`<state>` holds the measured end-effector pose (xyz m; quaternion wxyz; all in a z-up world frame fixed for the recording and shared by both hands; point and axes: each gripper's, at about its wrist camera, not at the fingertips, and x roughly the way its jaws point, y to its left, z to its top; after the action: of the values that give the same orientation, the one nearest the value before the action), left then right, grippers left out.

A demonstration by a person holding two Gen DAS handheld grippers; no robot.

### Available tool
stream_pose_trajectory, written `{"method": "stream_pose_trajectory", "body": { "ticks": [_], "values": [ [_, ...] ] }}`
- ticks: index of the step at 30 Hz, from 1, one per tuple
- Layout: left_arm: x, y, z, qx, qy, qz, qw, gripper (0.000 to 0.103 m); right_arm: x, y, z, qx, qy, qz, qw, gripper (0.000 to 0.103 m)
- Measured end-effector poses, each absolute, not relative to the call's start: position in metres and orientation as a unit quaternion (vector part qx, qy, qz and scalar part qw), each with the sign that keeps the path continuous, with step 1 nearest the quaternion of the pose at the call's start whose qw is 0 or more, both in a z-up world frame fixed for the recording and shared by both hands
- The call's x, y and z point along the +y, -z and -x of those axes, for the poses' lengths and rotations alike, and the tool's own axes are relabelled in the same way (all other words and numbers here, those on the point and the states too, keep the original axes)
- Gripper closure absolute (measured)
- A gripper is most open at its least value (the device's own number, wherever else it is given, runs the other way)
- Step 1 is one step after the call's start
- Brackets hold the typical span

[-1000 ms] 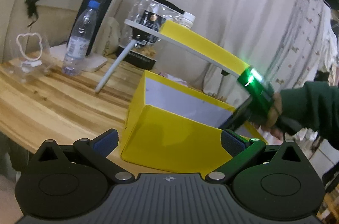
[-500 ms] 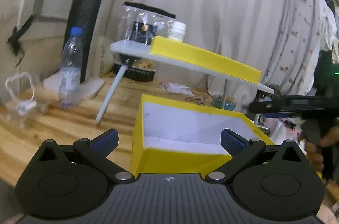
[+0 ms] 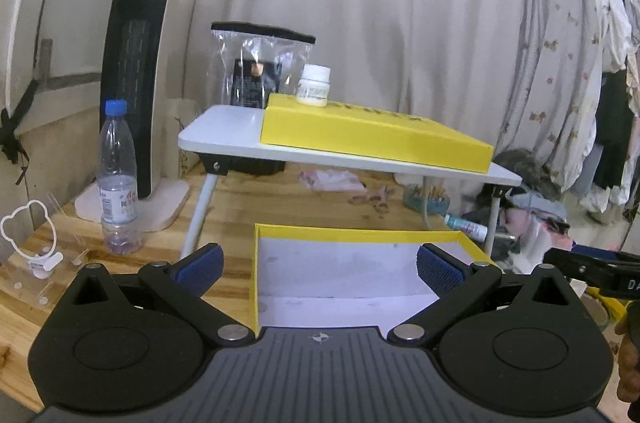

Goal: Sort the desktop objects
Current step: 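Reach the left gripper to the white pill bottle on the lid and close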

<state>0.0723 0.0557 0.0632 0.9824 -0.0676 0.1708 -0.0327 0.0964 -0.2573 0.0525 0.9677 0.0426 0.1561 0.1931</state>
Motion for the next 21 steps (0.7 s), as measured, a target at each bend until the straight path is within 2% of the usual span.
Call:
{"method": "stream_pose_trajectory", "body": {
  "ticks": [7, 11, 14, 16, 21],
  "values": [
    [0.070, -0.112, -0.114, 0.142, 0.062, 0.055, 0.986, 0.000, -0.266, -0.046, -0.116, 0.193, -0.222, -0.076, 0.953, 0.000],
    [0.069, -0.138, -0.167, 0.141, 0.075, 0.031, 0.987, 0.003, -0.259, -0.048, -0.111, 0.170, -0.217, -0.047, 0.960, 0.000],
    [0.067, -0.151, -0.213, 0.157, 0.078, 0.023, 0.984, 0.014, -0.263, -0.046, -0.111, 0.171, -0.216, -0.061, 0.959, 0.000],
    [0.070, -0.158, -0.242, 0.185, 0.082, 0.043, 0.978, 0.034, -0.266, -0.045, -0.112, 0.172, -0.215, -0.071, 0.959, 0.000],
    [0.062, -0.157, -0.281, 0.167, 0.047, -0.016, 0.985, 0.036, -0.273, -0.041, -0.115, 0.170, -0.210, -0.075, 0.960, 0.000]
  ]
}}
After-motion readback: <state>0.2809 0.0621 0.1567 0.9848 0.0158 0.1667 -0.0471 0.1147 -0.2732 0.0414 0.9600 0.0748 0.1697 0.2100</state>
